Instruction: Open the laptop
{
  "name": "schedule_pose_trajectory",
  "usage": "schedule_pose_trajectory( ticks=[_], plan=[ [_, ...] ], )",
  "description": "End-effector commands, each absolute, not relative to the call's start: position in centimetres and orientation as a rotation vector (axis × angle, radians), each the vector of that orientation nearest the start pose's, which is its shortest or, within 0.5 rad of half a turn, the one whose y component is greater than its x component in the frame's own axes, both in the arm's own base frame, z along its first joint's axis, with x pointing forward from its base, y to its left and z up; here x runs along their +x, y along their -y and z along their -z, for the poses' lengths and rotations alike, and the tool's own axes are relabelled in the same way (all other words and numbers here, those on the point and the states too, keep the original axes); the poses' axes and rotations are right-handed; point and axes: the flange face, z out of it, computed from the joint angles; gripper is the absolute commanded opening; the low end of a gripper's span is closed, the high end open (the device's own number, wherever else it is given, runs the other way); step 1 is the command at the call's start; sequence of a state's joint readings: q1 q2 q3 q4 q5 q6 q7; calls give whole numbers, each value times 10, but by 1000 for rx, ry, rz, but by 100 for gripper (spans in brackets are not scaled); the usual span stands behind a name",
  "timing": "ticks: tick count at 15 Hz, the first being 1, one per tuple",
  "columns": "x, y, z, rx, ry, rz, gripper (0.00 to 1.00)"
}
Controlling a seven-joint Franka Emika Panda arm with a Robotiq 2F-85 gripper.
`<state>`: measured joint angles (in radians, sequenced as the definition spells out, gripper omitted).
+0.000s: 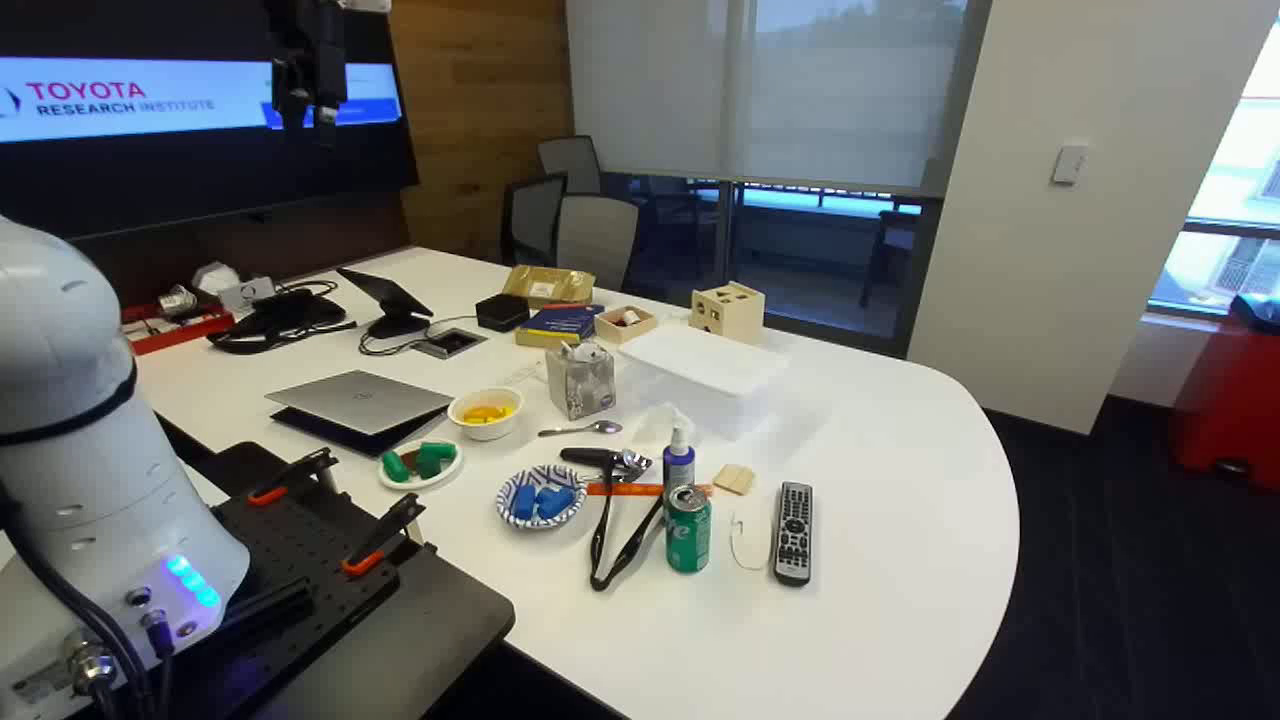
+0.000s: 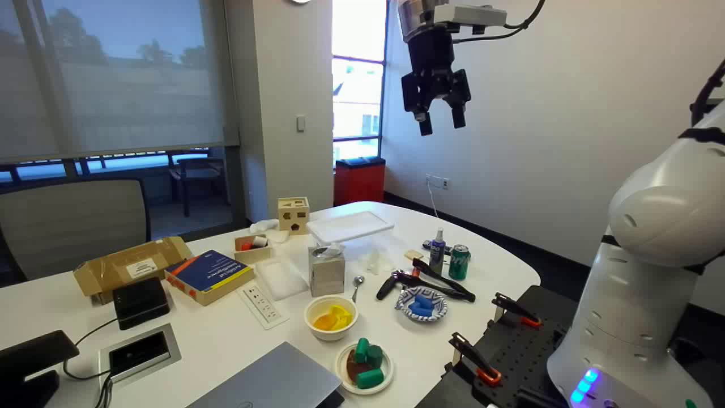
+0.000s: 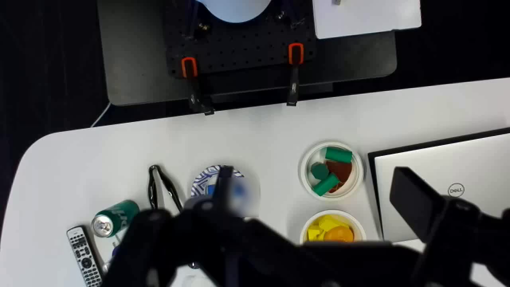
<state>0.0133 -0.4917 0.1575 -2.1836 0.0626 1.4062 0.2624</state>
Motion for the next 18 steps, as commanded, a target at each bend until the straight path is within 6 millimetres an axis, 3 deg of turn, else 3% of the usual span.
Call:
schedule_pose_trajectory(
  ticks=[1, 2, 3, 6, 8, 13, 15, 18],
  plan=[
    [362, -80, -556, -3174, -190, -453, 100],
    [362, -80, -556, -3174, -190, -453, 100],
    [367, -87, -542, -3168, -199, -436, 100],
    [380, -125, -482, -3091, -185, -329, 100],
    [388, -150, -453, -3026, -165, -234, 100],
    [407, -210, -341, -2883, -85, -116, 100],
    [411, -218, -288, -2828, -90, -107, 100],
    [406, -208, -219, -2740, -134, -158, 100]
  ],
)
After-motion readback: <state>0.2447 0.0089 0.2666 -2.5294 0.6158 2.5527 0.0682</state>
